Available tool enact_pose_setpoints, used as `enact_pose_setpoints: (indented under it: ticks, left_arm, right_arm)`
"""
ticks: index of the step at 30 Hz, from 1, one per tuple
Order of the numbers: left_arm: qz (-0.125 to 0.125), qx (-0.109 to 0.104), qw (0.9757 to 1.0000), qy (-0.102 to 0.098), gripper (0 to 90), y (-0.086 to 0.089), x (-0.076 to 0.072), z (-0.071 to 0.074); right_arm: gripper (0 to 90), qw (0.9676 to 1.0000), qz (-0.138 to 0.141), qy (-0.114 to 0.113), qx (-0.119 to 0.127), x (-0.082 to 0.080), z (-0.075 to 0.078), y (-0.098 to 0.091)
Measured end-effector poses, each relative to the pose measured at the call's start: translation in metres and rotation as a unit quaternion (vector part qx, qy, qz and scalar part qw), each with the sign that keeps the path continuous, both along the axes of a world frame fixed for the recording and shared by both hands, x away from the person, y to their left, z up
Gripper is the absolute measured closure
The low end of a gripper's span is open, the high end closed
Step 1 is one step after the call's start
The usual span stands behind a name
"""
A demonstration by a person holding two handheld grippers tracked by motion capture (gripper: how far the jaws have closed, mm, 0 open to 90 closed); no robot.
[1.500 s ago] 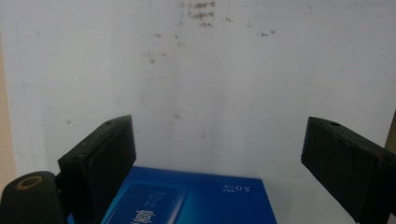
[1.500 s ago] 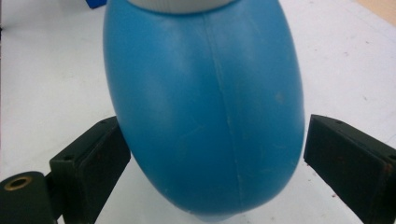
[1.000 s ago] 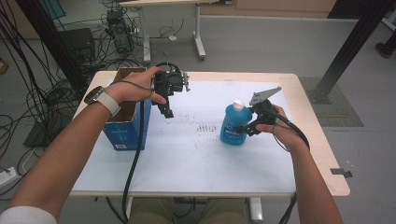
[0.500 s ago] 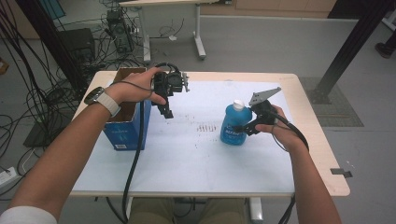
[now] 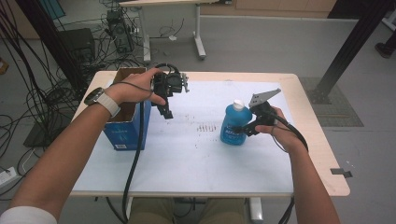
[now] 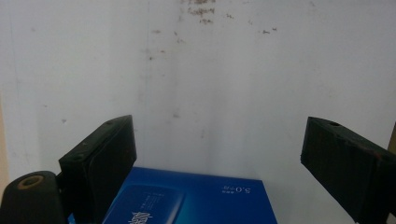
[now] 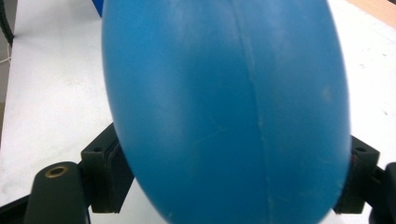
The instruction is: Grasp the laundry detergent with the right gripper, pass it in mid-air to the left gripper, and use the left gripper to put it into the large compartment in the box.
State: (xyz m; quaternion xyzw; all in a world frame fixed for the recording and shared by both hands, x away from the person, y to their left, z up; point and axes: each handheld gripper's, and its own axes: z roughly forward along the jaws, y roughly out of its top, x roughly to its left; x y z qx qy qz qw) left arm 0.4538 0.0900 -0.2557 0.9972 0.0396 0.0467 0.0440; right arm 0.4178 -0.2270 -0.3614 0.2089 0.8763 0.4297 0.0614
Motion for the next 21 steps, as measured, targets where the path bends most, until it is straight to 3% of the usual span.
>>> enact_pose_setpoints:
  ticks: [21]
  left_arm:
    - [0.002,0.006,1.0000,0.002,10.6,-0.0002,-0.0003,-0.0029]
  right_arm:
    - [21.8,0.9998,0.015,-0.005,0.011,0.0031,-0.0035,0.0017]
